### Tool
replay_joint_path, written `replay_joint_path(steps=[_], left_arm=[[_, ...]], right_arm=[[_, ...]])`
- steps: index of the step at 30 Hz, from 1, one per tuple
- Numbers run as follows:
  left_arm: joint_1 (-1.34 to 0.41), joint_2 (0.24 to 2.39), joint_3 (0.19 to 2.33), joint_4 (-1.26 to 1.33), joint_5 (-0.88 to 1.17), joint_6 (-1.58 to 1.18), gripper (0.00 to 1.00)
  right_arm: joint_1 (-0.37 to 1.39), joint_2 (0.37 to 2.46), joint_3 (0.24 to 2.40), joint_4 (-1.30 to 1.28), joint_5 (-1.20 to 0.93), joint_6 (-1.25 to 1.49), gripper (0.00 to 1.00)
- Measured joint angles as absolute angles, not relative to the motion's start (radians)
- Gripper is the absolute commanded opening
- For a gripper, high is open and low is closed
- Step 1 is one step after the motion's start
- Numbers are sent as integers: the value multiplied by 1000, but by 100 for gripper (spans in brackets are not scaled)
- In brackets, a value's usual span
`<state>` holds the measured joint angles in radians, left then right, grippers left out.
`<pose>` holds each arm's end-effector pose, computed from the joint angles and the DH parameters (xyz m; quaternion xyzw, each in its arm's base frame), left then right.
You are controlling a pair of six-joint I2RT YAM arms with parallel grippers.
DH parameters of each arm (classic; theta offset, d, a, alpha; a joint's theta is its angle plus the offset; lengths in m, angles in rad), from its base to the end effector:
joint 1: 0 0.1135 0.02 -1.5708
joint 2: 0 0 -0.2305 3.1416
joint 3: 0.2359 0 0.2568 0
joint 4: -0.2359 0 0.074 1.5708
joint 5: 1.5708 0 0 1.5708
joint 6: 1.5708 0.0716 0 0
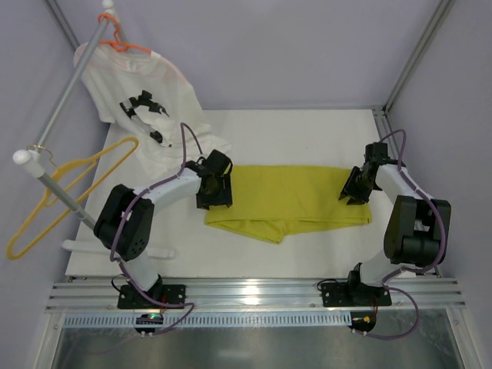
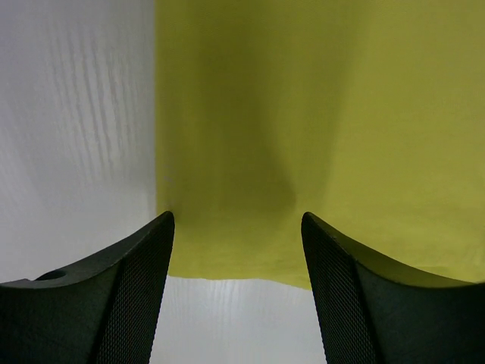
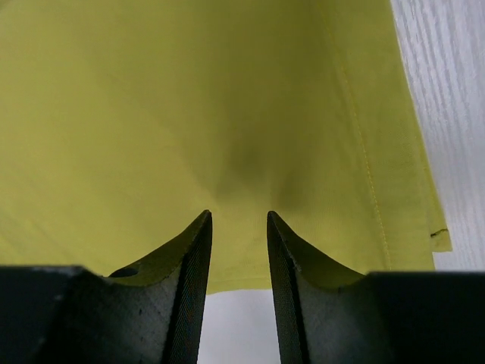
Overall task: Place the trousers on the hanger
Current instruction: Grab a hanger with the left arm
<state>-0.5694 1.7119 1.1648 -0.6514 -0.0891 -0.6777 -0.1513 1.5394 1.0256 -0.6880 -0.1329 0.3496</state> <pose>0.2980 -0.1832 0.1277 -0.0614 0.9799 -0.0724 0.1757 0.3099 -0.0376 0.1382 0.2313 0.9533 0.0831 0.1757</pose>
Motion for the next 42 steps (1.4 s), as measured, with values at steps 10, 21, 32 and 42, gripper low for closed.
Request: replay_joint_path(steps=[10,21,32,42], left_arm=[[-635,1711,1303,-898,-316,-699,68],[-728,1523,1995,-1225,-776,-821,60],[-596,1401,1986,-1330,-983,-1115,59],[-307,1535,2056,-1351,-939,-1267,66]], right_arm=[[-125,1497,969,-674,-144,364,41],[186,1268,1184,-663,-308,362,53],[326,1274,1198,-678,-310,377,53],[326,1275,1199,-709,-279,376,54]])
